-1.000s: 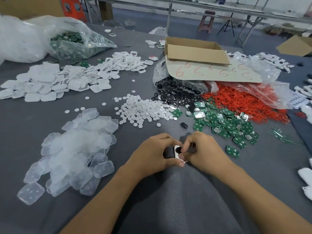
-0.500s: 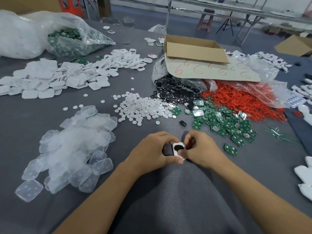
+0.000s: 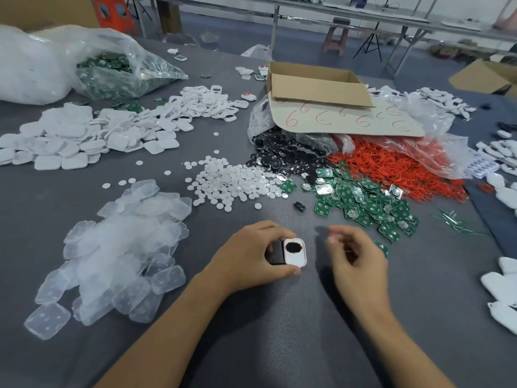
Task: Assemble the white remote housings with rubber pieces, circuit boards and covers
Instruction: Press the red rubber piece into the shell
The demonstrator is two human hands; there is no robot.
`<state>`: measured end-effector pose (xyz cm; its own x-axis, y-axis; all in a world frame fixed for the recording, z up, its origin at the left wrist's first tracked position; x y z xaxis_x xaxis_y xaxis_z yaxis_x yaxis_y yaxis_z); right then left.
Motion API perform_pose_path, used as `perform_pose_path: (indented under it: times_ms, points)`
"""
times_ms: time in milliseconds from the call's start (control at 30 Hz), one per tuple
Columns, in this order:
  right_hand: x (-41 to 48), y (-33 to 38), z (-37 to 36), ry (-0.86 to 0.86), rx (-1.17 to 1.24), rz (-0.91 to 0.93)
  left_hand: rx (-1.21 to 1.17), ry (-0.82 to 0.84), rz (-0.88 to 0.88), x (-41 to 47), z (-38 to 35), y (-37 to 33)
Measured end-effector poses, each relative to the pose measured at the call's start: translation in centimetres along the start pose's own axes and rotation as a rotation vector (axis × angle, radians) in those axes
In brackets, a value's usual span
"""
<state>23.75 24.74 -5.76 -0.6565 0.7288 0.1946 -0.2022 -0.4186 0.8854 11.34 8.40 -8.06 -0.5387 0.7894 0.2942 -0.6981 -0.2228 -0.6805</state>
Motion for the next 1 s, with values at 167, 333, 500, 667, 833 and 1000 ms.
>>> perform_pose_path:
  times_ms: [167, 333, 500, 667, 833, 1000]
  points:
    - [0.7, -2.2, 2.8, -0.187, -0.468, 0.073, -0.092, -0.067, 0.061, 0.0, 0.2, 0.2]
    - [0.2, -1.9, 2.3, -0.13, -0.464, 0.05, -0.016, -0.402, 0.117, -1.0, 2.9, -0.9]
    - [-2.7, 5.5, -3.0, 0.002, -0.141, 0.242, 0.309, -0.7, 0.417, -6.0, 8.5, 0.0]
    - [-3.5, 11.1, -16.5, 0.56, -0.094, 0.219, 0.7, -0.391, 0.715, -5.5, 13.7, 3.4]
    - [-2.1, 10.1, -23.0, 0.579, -0.256, 0.164, 0.642, -0.308, 0.733, -4.8, 14.5, 6.2]
    - [-1.7, 9.4, -22.7, 0.513, -0.061, 0.066, 0.517, -0.361, 0.666, -5.0, 14.9, 6.0]
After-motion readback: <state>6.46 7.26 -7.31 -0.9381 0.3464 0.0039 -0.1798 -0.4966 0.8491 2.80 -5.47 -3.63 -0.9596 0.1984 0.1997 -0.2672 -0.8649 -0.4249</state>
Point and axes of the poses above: each hand's wrist, its own x-axis towards the middle knuckle, its own z-axis out of the back of the hand, y = z × x, the point moved 5 cm from there along x, towards the middle knuckle, and after that the axes turned 4 degrees about -z, right-handed, at the moved point
